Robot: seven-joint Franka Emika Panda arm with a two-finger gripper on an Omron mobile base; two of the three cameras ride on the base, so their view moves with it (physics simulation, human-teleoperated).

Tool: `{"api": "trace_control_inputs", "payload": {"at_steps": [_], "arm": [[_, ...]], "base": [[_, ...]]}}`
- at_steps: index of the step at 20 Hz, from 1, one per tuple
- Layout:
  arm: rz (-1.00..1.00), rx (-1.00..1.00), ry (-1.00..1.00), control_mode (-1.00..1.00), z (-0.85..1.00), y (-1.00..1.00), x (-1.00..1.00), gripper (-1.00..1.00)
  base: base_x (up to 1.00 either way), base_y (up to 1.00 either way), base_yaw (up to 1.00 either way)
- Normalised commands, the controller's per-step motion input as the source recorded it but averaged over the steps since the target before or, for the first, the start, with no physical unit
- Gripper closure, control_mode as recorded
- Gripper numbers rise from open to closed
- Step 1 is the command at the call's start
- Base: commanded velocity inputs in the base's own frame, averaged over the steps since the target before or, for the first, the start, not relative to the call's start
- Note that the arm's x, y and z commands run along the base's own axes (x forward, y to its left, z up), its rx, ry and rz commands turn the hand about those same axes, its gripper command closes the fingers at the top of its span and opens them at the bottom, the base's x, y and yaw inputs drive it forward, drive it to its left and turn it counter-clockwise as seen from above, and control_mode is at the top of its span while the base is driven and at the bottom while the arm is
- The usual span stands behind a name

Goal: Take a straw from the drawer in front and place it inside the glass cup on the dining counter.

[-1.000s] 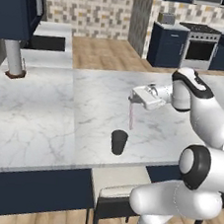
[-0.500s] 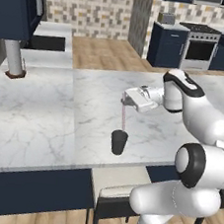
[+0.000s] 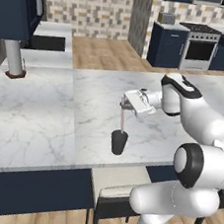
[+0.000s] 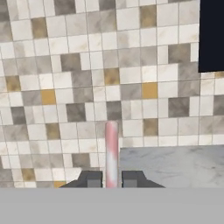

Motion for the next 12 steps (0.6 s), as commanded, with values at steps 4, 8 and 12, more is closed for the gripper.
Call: {"api": "trace_control_inputs", "payload": {"at_steps": [4, 8, 12], "arm": [[0.00, 0.00, -0.07, -1.00, -0.11, 0.00, 0.07, 1.00], [0.00, 0.00, -0.09, -1.00, -0.05, 0.00, 0.09, 1.00], [0.00, -0.06, -0.08, -1.00, -0.08, 0.00, 0.05, 1.00]], "base": [[0.00, 0.00, 0.00], [0.00, 0.00, 0.00], [0.00, 0.00, 0.00]]}}
